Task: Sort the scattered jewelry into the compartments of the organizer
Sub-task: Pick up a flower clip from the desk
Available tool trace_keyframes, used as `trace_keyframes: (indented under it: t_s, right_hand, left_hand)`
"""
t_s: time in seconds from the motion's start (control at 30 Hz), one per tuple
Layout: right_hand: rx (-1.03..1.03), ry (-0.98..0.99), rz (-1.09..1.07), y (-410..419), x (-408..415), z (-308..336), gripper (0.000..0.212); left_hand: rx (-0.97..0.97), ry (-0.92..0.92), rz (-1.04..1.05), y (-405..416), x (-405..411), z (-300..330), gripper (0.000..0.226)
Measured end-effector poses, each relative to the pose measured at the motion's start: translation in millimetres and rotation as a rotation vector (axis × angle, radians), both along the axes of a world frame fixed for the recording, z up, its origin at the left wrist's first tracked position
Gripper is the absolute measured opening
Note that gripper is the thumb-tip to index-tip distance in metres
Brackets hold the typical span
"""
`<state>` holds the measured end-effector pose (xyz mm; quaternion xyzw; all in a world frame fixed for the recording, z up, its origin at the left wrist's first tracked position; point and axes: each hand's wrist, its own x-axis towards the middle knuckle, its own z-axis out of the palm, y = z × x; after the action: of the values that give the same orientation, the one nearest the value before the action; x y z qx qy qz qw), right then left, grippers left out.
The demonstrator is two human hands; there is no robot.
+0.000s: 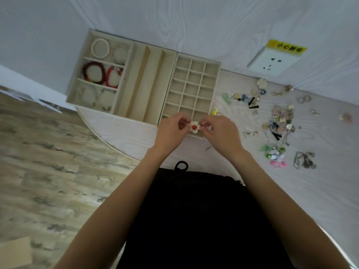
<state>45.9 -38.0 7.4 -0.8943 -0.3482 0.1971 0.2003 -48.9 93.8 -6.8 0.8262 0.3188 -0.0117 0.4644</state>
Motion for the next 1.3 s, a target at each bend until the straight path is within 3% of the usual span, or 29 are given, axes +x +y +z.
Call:
trace_keyframes:
  t_s: [0.13,0.23,0.47,0.63,0.77,0.97,1.3]
  right_hand:
    - [-0.045,-0.117,0.09,3.0,-0.8,0.9,0.015]
    - [-0.044,-0.16,0.142,3.7,0.3,1.4,0.022]
    - [0.068,-0.154,-0.008,-19.6,15.7,9.5,0.018]
    - [0.084,-0.189,0.116,-14.7,3.4,3.0,0.009]
    - [0.018,-0.237,0.152,-7.2,-5.8,-4.8,0.009]
    - [-0.201,-0.211,0.144,8.2,-3.5,-0.6,0.022]
    - [-0.227,-0.077,-0.038,18.7,-7.9,3.6,0.016]
  left_hand:
    - [0.125,0.005,-0.066,-4.2,-0.8,-1.7,0.009]
    - [0.33,-0.035,-0.156,-6.4,-3.2,-5.6,0.014]
    - [0.644,-0.232,-0.351,2.5,-17.8,-14.5,0.016]
    - [0.795,-0.182,-0.54,3.2,-22.6,-14.0,0.032]
    - [0.897,-0.152,-0.64,1.8,-18.4,-11.0,0.031]
    - [0.953,-0.154,-0.745,6.8,-13.1,-7.6,0.035]
    - [0.887,-0.202,-0.759,10.9,-9.2,-7.3,0.036]
